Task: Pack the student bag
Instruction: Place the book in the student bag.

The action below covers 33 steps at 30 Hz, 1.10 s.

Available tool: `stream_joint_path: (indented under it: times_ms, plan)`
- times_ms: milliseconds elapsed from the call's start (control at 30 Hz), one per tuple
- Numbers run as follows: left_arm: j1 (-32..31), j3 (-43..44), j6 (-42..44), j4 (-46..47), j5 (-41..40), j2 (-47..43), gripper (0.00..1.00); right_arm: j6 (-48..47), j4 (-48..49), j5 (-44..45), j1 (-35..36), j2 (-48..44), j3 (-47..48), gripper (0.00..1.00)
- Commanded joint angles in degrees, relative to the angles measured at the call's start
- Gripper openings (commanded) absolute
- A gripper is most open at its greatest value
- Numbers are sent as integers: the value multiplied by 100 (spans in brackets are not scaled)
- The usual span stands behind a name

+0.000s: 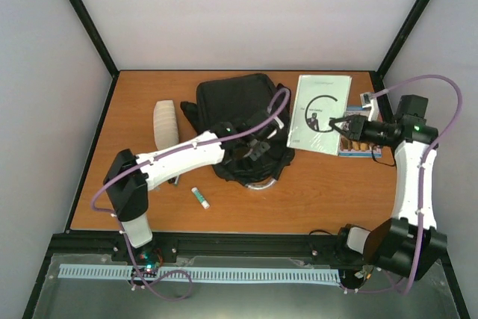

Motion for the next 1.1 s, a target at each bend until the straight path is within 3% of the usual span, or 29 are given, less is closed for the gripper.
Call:
stream_joint_path:
  times_ms: [0,167,433,1067]
  plan:
    - [359,220,-344,278,484,-617,1,-260,-1295,-1068,138,482,160,3]
    - [582,275,-524,413,759,-597,1,-65,-1563,-883,374,430,-121,3]
    - [651,299,-617,421,802,-510,1,1042,-1217,-552,1333,-251,-1608,3]
    - [774,231,-768,696,1126,-443,1,1527,-1314,-309,2396,-889,-2385,3]
